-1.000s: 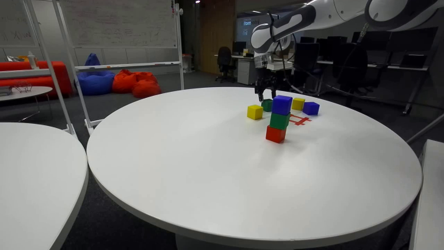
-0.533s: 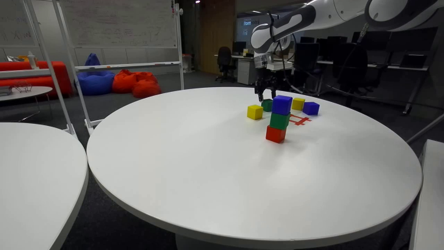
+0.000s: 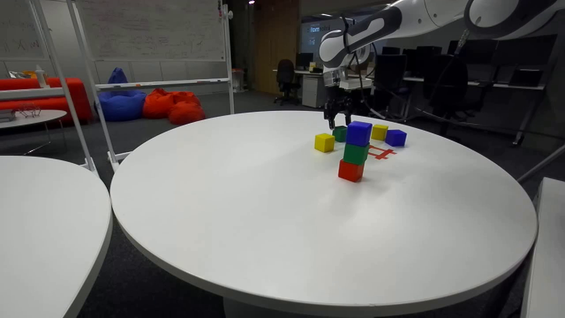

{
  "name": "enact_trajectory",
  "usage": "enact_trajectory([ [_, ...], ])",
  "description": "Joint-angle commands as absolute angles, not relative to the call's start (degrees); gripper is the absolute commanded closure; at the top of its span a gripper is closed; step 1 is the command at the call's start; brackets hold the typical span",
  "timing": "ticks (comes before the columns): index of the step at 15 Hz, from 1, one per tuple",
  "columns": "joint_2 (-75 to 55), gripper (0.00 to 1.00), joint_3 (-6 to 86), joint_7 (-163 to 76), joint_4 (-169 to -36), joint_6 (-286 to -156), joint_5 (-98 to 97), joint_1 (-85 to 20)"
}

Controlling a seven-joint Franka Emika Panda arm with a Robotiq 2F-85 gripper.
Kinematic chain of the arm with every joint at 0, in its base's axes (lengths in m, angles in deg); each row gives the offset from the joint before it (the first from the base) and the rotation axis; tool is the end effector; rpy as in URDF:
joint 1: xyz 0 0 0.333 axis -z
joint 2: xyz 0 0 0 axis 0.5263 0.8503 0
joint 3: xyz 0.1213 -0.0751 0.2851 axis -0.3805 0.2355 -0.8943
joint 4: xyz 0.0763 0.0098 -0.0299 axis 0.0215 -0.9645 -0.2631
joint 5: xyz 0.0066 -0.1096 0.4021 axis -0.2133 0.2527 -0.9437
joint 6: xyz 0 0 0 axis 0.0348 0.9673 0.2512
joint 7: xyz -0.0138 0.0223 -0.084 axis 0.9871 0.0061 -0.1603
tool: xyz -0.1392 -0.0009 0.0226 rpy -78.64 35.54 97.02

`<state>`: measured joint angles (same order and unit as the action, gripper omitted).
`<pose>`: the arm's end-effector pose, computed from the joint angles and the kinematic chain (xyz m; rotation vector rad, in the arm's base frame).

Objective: Unstack all the toy blocks then put the orange block in the marked zone

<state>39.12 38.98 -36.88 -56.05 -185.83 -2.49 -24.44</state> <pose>0.7797 -0.1273 0.1584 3.0779 -0.1699 -0.3461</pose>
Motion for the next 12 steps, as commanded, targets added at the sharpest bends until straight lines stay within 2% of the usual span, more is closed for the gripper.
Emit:
enact_trajectory([
  [1, 38.49, 0.0, 39.3, -37.29, -56.87, -186.72, -2.19, -24.57],
  [12, 38.26, 0.0, 39.04, -36.99, -57.29, -187.3, -2.42, -24.52],
])
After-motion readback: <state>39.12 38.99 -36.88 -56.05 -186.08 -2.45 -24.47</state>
